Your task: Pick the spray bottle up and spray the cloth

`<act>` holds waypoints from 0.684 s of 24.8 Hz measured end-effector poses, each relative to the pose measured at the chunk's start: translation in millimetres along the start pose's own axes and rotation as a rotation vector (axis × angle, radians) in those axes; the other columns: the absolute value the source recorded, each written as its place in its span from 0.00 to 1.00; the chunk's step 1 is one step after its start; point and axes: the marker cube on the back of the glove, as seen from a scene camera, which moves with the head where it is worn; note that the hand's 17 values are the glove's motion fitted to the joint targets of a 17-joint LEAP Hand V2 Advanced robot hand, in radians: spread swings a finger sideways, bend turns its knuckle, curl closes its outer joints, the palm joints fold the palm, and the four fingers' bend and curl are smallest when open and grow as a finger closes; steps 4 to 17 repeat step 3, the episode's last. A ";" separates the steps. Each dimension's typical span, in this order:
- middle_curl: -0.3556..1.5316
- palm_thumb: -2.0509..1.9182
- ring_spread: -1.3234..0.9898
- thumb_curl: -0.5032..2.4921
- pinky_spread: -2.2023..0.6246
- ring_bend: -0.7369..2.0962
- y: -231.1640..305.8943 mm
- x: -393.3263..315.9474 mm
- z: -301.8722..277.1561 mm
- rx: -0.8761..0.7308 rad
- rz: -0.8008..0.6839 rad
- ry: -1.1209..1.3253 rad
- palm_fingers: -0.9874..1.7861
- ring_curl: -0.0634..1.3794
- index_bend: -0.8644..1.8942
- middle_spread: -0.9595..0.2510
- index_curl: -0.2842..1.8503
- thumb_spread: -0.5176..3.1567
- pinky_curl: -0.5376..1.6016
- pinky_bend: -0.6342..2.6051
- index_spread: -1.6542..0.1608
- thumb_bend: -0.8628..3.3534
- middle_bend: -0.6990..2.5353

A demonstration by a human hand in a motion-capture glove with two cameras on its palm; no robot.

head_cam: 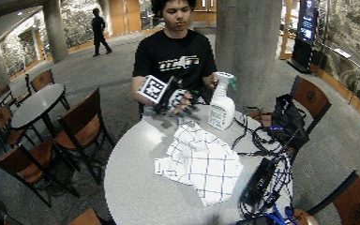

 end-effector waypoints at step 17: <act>0.43 0.72 0.55 0.37 0.85 0.34 20.3 17.0 -17.8 -0.072 0.039 0.054 0.68 0.30 0.38 0.76 0.35 0.38 0.38 0.24 0.80 0.20 0.29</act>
